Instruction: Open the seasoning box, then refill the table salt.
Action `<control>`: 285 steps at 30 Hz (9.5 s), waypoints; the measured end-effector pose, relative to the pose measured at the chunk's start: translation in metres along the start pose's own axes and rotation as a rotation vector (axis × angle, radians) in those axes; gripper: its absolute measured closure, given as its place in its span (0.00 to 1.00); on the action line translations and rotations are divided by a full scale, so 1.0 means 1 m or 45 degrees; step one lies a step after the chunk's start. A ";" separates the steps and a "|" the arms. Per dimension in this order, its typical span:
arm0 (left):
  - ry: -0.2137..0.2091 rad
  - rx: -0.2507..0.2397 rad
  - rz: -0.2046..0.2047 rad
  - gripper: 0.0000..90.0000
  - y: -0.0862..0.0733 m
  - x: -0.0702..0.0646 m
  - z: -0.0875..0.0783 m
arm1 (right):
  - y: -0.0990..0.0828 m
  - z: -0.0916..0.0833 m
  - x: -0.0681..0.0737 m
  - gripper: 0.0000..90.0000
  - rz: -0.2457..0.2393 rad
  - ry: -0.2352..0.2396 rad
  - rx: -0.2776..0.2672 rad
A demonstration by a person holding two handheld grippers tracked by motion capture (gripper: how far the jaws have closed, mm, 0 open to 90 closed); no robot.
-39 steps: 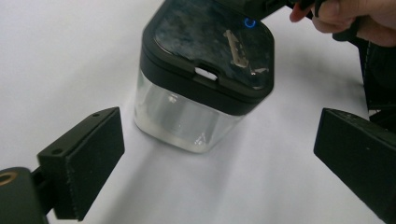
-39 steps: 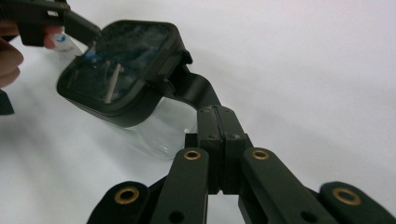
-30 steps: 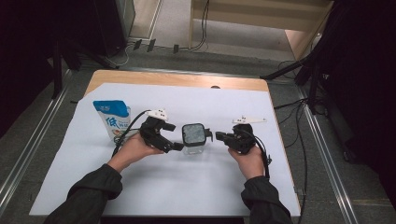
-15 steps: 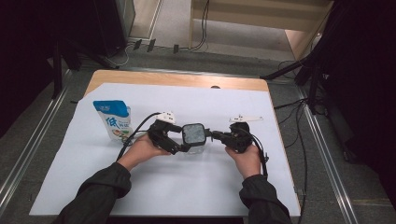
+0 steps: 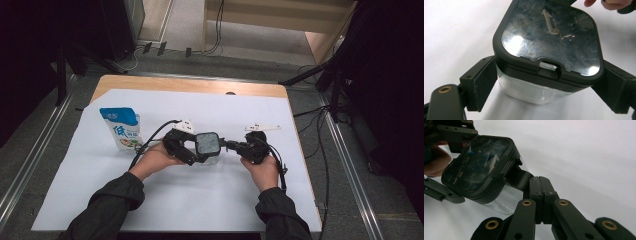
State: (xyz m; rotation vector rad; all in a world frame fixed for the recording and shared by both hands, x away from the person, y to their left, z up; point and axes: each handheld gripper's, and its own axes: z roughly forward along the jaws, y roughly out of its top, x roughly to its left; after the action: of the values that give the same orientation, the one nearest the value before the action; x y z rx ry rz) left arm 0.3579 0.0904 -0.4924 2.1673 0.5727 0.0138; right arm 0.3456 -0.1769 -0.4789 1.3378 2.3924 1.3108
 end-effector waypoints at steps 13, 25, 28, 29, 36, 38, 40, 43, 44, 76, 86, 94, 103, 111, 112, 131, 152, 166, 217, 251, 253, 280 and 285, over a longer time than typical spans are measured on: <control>0.016 -0.013 0.023 0.15 0.007 -0.003 -0.009 | 0.000 0.000 0.000 1.00 -0.007 -0.005 -0.001; 0.025 -0.010 0.037 0.16 0.013 -0.006 -0.015 | -0.001 0.001 0.001 1.00 -0.013 -0.004 0.005; 0.026 -0.013 0.036 0.16 0.015 -0.007 -0.016 | -0.001 0.001 0.001 1.00 -0.011 -0.005 0.005; 0.025 -0.012 0.037 0.16 0.015 -0.007 -0.017 | -0.001 0.001 0.001 1.00 -0.011 -0.005 0.005; 0.026 -0.007 0.044 0.15 0.022 -0.010 -0.021 | -0.001 0.001 0.001 1.00 -0.009 -0.005 0.007; 0.038 -0.002 0.050 0.15 0.025 -0.012 -0.022 | -0.002 0.001 0.001 1.00 -0.007 -0.006 0.011; 0.030 0.012 0.055 0.15 0.028 -0.014 -0.022 | -0.002 0.002 0.001 1.00 -0.003 -0.005 0.010; 0.025 0.031 0.066 0.15 0.030 -0.016 -0.023 | -0.002 0.002 0.001 1.00 -0.002 -0.001 0.012; 0.023 0.034 0.073 0.15 0.031 -0.016 -0.023 | -0.002 0.002 0.001 1.00 -0.001 0.002 0.011; -0.170 0.007 0.105 0.58 0.054 -0.028 -0.043 | -0.002 0.001 0.001 1.00 -0.008 0.005 0.013; -0.193 0.071 0.221 0.82 0.055 -0.032 -0.051 | -0.002 0.002 0.001 1.00 -0.009 0.003 0.011; -0.204 0.091 0.245 0.95 0.056 -0.033 -0.051 | -0.002 0.001 0.001 1.00 -0.010 0.004 0.014; -0.210 0.069 0.253 0.99 0.066 -0.039 -0.045 | -0.003 0.000 0.002 1.00 -0.017 0.000 0.003; -0.215 0.059 0.254 0.99 0.078 -0.044 -0.035 | -0.007 0.000 0.003 1.00 -0.017 -0.006 -0.007; -0.218 0.060 0.255 0.99 0.080 -0.045 -0.034 | -0.007 0.000 0.003 1.00 -0.017 -0.006 -0.007; -0.245 0.072 0.248 0.97 0.093 -0.049 -0.013 | -0.013 -0.002 0.005 1.00 0.010 -0.008 -0.025; -0.245 0.063 0.177 0.91 0.092 -0.046 -0.023 | -0.015 -0.008 0.001 0.99 0.005 -0.024 -0.024; -0.218 0.031 -0.008 0.51 0.066 -0.032 -0.044 | -0.019 -0.030 0.002 0.70 -0.071 0.005 -0.093; 0.081 -0.147 -0.233 0.39 -0.043 -0.013 -0.151 | -0.029 -0.046 0.000 0.52 -0.205 0.035 -0.042; 0.355 -0.184 -0.423 0.41 -0.106 0.024 -0.235 | -0.021 -0.036 -0.002 0.53 -0.198 0.039 -0.017; 0.354 -0.200 -0.426 0.41 -0.107 0.028 -0.235 | -0.022 -0.037 -0.003 0.53 -0.199 0.039 -0.017; 0.302 -0.237 -0.342 0.57 -0.090 0.070 -0.210 | -0.047 -0.050 0.018 0.53 -0.221 0.038 -0.010; 0.308 -0.233 -0.328 0.66 -0.091 0.069 -0.210 | -0.047 -0.048 0.024 0.53 -0.257 0.057 -0.004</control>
State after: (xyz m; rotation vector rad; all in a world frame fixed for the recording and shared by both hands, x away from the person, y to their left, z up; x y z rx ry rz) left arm 0.3400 0.3240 -0.4439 1.9138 0.9490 0.1836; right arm 0.2787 -0.2009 -0.4761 1.0431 2.4764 1.3008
